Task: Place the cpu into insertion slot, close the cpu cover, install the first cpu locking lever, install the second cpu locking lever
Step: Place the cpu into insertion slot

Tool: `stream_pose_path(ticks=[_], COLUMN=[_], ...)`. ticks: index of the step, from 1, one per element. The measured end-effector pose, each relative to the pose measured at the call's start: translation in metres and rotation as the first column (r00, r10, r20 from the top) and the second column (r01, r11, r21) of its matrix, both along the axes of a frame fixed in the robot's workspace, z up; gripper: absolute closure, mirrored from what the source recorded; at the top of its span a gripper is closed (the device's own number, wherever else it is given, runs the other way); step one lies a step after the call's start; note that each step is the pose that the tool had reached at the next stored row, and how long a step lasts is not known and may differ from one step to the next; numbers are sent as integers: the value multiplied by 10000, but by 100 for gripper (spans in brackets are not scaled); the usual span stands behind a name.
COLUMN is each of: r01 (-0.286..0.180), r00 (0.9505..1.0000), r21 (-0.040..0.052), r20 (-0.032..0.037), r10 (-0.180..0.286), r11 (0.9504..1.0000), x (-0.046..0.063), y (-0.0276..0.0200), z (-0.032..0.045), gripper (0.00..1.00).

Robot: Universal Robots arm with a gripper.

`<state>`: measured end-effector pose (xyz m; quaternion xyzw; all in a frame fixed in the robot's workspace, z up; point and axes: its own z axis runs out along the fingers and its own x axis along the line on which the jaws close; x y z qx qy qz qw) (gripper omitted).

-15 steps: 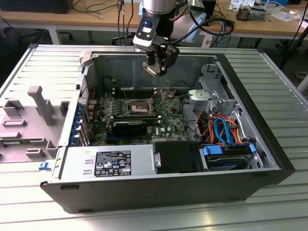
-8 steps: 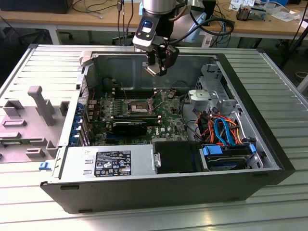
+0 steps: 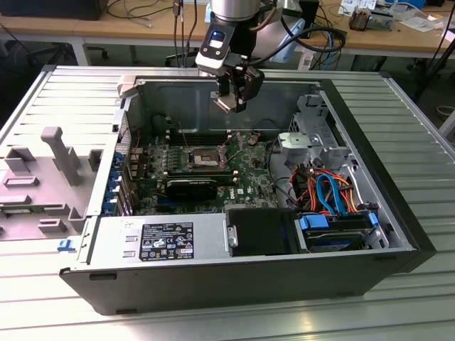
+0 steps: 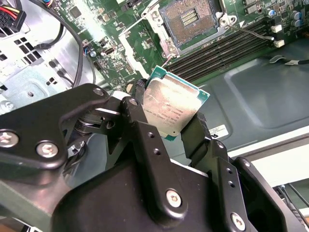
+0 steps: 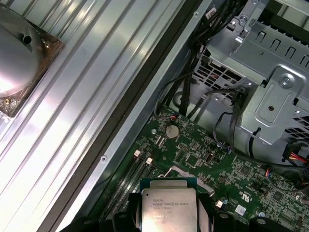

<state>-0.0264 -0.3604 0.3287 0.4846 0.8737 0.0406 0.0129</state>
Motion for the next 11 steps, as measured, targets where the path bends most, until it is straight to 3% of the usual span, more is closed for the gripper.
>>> stream_pose_path(ticks=[11], r01=[137], r00=[9999], r21=[-4], r20=[0], r10=[-137], r11=[9999], x=[0], y=[0], z=[0], gripper=[45])
